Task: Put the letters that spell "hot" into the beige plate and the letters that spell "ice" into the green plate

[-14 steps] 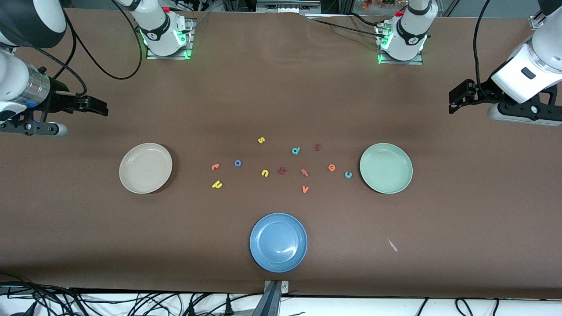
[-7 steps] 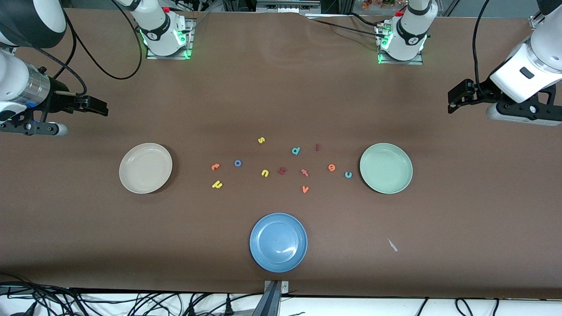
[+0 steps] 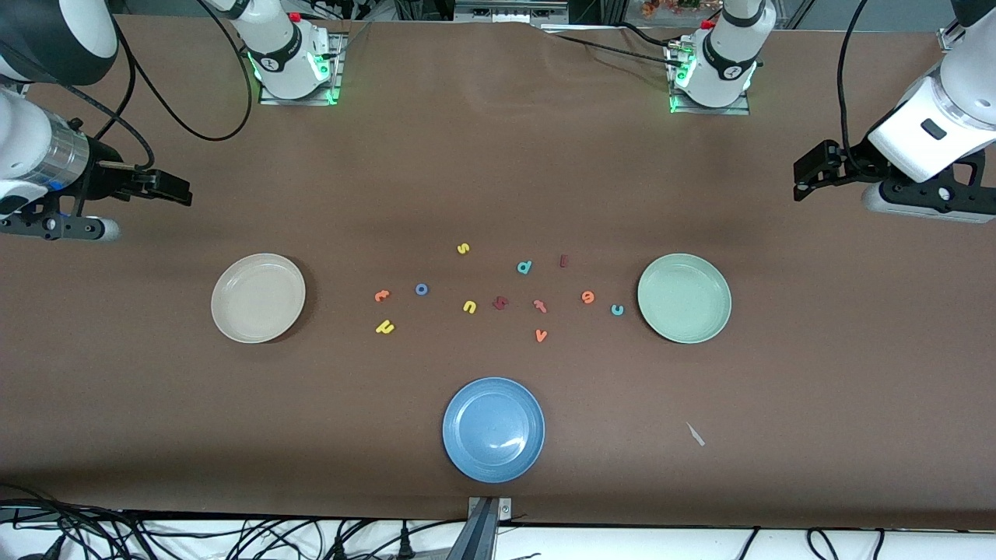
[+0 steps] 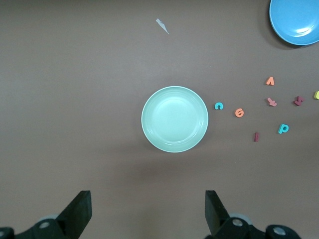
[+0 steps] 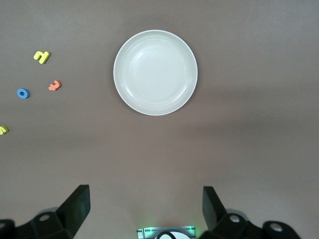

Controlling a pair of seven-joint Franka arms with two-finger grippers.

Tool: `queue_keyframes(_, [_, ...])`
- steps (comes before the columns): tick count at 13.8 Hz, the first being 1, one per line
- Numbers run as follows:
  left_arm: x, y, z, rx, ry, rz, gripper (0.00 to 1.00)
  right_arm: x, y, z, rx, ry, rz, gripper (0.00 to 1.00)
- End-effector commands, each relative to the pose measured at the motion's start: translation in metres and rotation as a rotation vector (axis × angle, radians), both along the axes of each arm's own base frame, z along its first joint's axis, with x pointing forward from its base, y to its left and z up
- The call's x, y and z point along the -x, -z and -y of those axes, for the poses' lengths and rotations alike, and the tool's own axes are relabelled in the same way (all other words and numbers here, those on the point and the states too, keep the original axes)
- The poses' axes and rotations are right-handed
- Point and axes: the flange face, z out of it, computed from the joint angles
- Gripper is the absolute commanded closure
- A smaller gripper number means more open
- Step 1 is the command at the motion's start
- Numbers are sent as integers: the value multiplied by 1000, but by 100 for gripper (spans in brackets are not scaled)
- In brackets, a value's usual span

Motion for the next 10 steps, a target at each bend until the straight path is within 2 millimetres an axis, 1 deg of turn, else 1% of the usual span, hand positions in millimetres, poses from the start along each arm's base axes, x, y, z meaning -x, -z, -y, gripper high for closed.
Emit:
queue_keyframes(1, [2, -6, -1, 9, 22, -5, 0, -2, -5, -2, -10, 1, -6, 0])
queue_keyframes(10, [2, -7, 1, 13, 8, -1, 0, -3, -5, -1, -9, 1, -6, 0])
